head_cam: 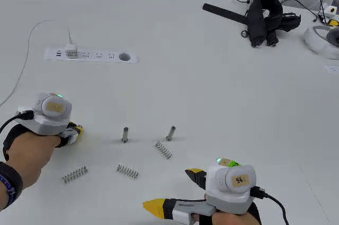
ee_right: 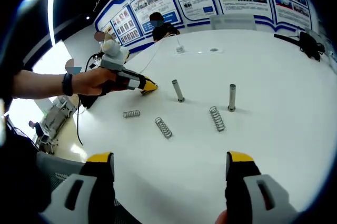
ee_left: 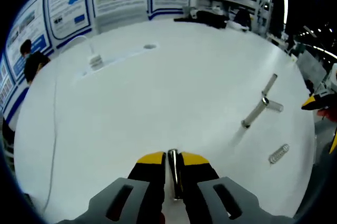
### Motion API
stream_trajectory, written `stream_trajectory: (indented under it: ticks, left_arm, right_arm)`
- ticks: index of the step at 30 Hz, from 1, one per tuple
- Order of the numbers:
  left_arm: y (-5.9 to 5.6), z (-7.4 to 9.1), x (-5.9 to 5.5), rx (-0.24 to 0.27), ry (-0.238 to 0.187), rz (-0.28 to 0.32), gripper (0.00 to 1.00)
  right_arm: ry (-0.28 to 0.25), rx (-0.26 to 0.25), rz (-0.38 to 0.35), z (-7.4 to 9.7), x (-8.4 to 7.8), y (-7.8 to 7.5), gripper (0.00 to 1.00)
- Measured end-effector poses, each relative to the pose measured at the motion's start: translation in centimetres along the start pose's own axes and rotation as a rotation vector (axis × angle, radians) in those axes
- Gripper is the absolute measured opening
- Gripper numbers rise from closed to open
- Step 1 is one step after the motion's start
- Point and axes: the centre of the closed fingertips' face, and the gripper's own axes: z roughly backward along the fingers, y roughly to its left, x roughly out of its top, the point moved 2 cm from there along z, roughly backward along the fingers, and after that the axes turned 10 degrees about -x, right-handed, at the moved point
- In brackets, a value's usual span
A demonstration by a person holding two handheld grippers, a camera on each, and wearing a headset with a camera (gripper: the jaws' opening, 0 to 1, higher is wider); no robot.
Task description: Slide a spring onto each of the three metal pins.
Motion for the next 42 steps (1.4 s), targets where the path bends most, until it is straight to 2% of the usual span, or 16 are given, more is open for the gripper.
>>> stream_trajectory:
  ticks: [6, 10, 14, 22, 42]
  left_arm:
    - [0.0, -0.1, 0.0, 0.016, 0.03, 0.009, 0.08]
    - [-0.1, 0.0, -0.1, -0.001, 0.041, 0.078, 0.08]
    - [-0.2, 0.3, -0.2, -0.002, 0.032, 0.095, 0.07]
    - [-0.2, 1.4, 0.4, 0.0, 0.001, 0.114, 0.07]
    - [-0.7, 3.7, 1.2, 0.005, -0.041, 0.113, 0.07]
  right_arm:
    - [0.0, 0.0, -0.003, 0.0, 0.0, 0.0, 0.89]
    - [-0.001, -0.002, -0.007, 0.0, 0.0, -0.1, 0.89]
    - [-0.005, -0.003, -0.011, 0.0, 0.1, -0.1, 0.89]
    - [-0.014, -0.01, 0.003, 0.1, 0.2, -0.3, 0.89]
    - [-0.014, -0.005, 0.001, 0.2, 0.1, 0.0, 0.9]
